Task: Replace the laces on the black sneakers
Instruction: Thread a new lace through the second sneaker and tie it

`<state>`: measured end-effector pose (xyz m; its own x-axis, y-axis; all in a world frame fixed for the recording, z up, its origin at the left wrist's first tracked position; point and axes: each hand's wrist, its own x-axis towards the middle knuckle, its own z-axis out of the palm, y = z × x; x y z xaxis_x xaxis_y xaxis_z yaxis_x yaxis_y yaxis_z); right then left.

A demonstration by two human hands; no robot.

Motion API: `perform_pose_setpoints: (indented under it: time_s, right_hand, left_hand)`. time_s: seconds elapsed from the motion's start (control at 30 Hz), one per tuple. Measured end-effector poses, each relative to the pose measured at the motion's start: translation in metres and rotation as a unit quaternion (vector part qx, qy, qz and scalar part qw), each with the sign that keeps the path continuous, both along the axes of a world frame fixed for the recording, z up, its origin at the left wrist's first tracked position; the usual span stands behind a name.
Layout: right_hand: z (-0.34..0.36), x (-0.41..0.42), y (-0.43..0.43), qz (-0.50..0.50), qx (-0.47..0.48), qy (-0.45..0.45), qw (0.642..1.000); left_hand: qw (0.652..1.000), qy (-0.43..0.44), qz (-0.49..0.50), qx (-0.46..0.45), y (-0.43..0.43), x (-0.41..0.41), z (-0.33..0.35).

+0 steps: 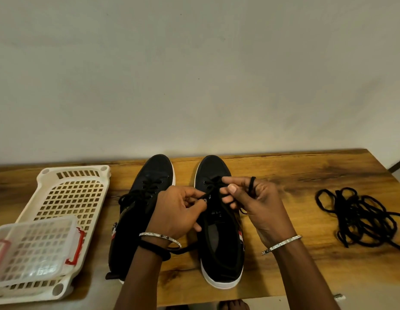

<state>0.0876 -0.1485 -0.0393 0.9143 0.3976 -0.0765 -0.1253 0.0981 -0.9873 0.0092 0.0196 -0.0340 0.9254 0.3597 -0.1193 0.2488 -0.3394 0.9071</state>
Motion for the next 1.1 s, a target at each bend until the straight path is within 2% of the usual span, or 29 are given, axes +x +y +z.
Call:
perform_pose_setpoints:
  time_s: [0.17,0.63,0.83,0.93,1.1]
  right_hand:
    - [0.001,0.002,-0.004,-0.010,-0.015,-0.001,1.000]
    - [-0.005,0.002,-0.002,0.006,-0.067,-0.048,0.997]
    - [-0.005,0.000,0.002,-0.028,-0.068,-0.048,0.996]
    - [-0.008,-0.003,0.009,-0.054,-0.117,-0.088,0.988]
    - [-0.012,-0.006,0.018,-0.055,-0.242,-0.204,0.947]
  left_hand:
    - [0.999,0.002,0.011,-0.035,-0.004,0.003,-0.001]
    - [0.997,-0.008,0.045,-0.062,-0.008,0.011,-0.009]
    - [0.995,0.002,0.056,-0.077,-0.006,0.012,-0.014]
    - [0.995,0.003,0.053,-0.084,-0.005,0.011,-0.014]
    - [0.994,-0.003,0.047,-0.094,-0.004,0.009,-0.014]
